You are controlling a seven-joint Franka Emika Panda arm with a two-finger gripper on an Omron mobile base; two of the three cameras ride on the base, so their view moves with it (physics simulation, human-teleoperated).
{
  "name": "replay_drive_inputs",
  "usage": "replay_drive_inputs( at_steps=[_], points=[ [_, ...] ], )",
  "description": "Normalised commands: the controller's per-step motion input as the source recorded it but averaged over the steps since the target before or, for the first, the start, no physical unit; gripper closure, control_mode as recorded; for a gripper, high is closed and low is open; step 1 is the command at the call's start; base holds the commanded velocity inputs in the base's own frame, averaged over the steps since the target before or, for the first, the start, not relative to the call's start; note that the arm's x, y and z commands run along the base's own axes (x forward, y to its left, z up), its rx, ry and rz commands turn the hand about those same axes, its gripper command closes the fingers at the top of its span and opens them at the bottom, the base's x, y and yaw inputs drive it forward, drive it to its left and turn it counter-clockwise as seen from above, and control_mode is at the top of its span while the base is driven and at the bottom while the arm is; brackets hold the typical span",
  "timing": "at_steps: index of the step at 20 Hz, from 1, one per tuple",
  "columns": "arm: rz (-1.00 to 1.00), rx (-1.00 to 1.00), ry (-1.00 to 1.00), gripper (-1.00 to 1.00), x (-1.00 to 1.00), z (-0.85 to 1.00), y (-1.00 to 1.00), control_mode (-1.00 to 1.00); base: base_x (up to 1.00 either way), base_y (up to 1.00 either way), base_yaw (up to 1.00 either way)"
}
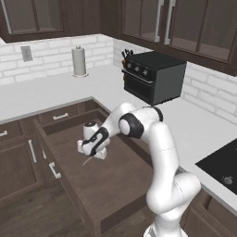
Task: Take a straw from the drawer in front and place it inside the glass cup on the dining counter.
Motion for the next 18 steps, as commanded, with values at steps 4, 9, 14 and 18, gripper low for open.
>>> replay_drive_inputs(
  at_steps=[4,9,14,18],
  points=[
    [-0.01,0.00,0.00,-1.00,0.30,-0.13,0.00,-1.00,0.00,0.00,0.00],
    [0.00,0.00,0.00,-1.00,0.18,0.00,0.00,-1.00,0.00,0.00,0.00],
    [0.00,0.00,0.00,-1.00,0.08,-0.07,0.00,-1.00,0.00,0.00,0.00],
    [0.00,0.00,0.00,-1.00,0.00,-0.26,0.00,-1.00,0.00,0.00,0.00]
  ],
)
